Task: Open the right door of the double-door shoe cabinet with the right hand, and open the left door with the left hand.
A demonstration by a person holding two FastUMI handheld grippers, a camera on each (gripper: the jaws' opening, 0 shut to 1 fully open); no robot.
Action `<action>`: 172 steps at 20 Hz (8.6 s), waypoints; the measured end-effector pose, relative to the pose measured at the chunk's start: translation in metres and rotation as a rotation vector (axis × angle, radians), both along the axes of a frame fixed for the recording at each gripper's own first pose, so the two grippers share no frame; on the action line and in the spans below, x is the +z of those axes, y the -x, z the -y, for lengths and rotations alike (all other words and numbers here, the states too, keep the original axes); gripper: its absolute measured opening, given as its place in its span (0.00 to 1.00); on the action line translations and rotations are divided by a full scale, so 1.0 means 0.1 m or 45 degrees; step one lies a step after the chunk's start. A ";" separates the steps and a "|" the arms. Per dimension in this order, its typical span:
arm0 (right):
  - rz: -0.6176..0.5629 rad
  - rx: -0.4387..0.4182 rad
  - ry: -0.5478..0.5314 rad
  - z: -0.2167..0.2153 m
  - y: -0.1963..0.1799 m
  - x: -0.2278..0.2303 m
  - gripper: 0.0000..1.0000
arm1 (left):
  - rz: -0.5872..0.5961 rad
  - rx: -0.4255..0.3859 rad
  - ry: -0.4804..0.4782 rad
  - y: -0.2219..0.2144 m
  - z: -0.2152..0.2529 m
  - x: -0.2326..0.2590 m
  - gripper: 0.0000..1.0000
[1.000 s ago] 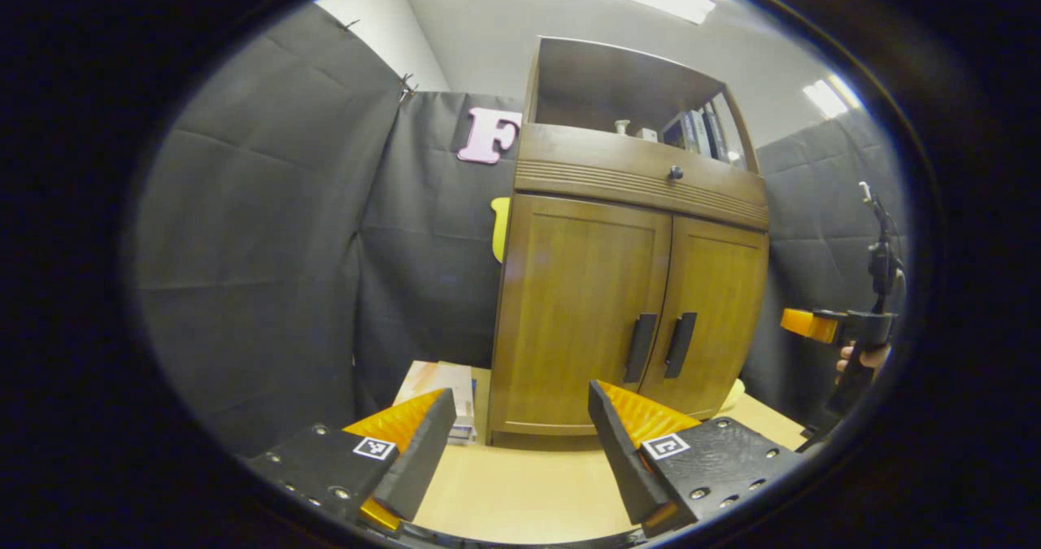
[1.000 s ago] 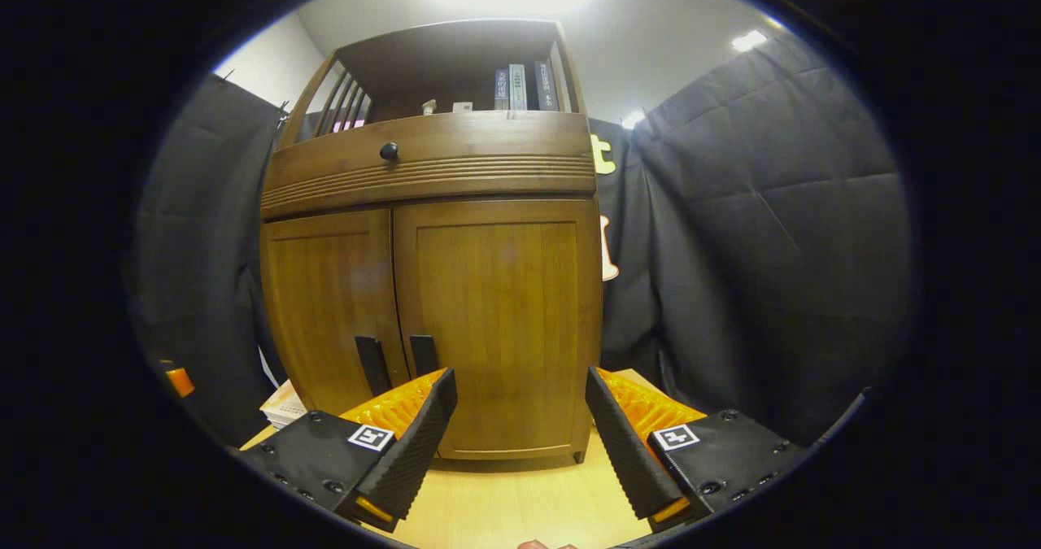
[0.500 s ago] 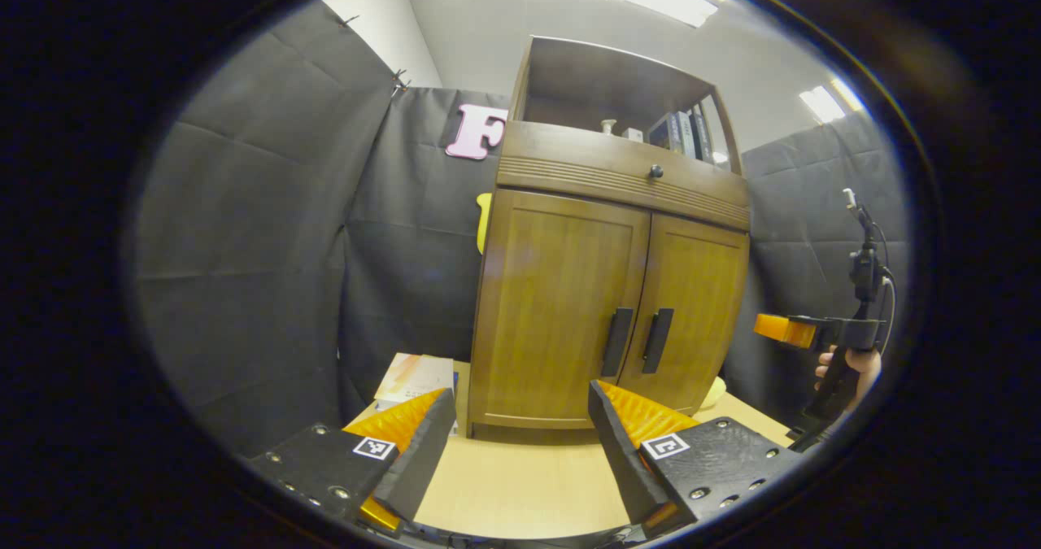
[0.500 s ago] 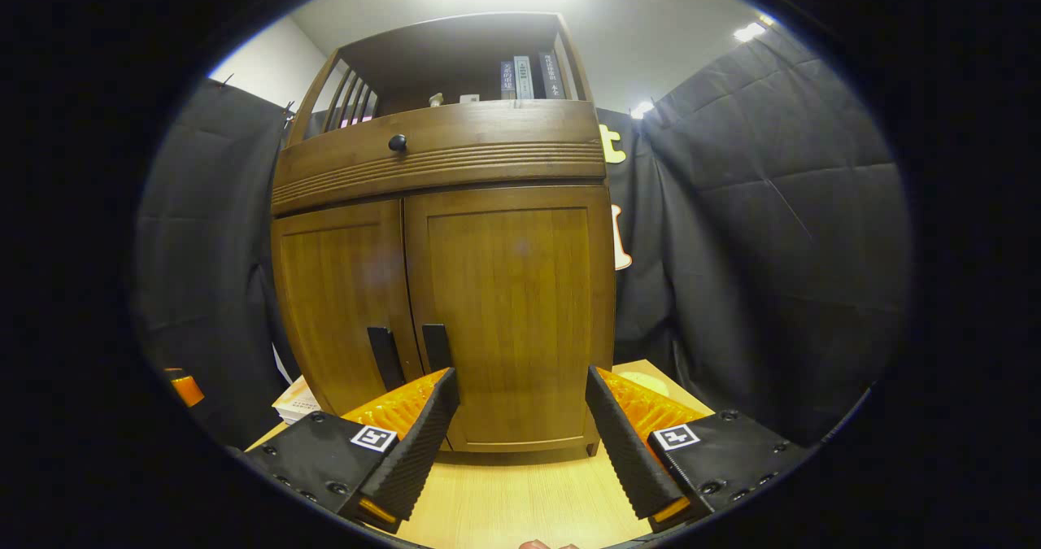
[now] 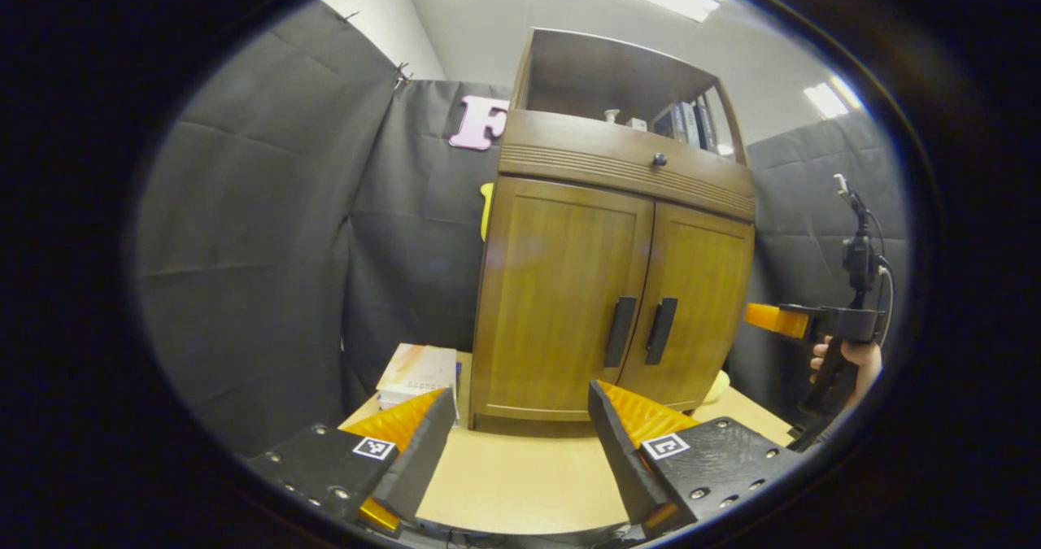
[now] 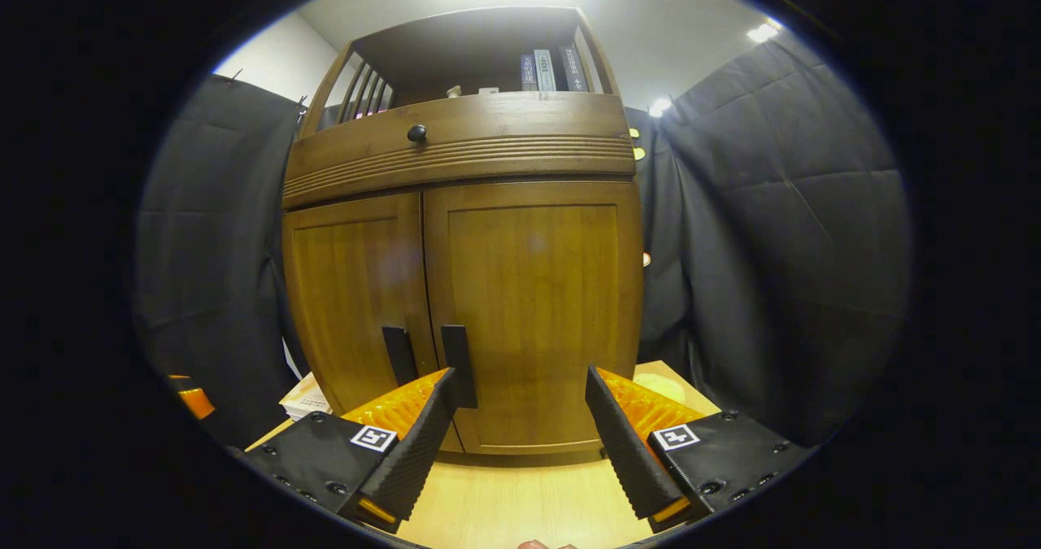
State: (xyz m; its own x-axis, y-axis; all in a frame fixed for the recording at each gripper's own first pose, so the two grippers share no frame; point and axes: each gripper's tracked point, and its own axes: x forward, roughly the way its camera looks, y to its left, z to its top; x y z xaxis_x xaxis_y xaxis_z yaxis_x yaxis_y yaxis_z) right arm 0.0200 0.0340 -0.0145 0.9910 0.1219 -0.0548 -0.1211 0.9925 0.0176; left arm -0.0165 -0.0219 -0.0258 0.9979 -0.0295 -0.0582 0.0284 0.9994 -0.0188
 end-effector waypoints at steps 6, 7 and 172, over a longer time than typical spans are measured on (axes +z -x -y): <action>0.010 0.045 -0.053 -0.23 -0.30 0.13 0.95 | -0.030 -0.005 -0.013 -0.03 0.06 -0.08 0.92; 0.014 0.049 -0.054 -0.27 -0.34 0.15 0.99 | -0.031 -0.008 -0.016 -0.04 0.07 -0.08 0.92; -0.050 0.261 0.072 0.03 -0.43 -0.43 0.94 | -0.061 -0.144 -0.125 -2.37 1.50 -0.08 0.92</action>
State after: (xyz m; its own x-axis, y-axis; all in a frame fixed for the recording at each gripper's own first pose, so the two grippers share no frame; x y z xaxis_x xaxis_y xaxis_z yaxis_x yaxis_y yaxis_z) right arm 0.0629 0.0306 -0.0574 0.9429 0.3160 -0.1056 -0.3206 0.9468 -0.0288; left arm 0.2208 -0.1721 -0.0339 0.9845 -0.1333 -0.1136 0.1422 0.9870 0.0747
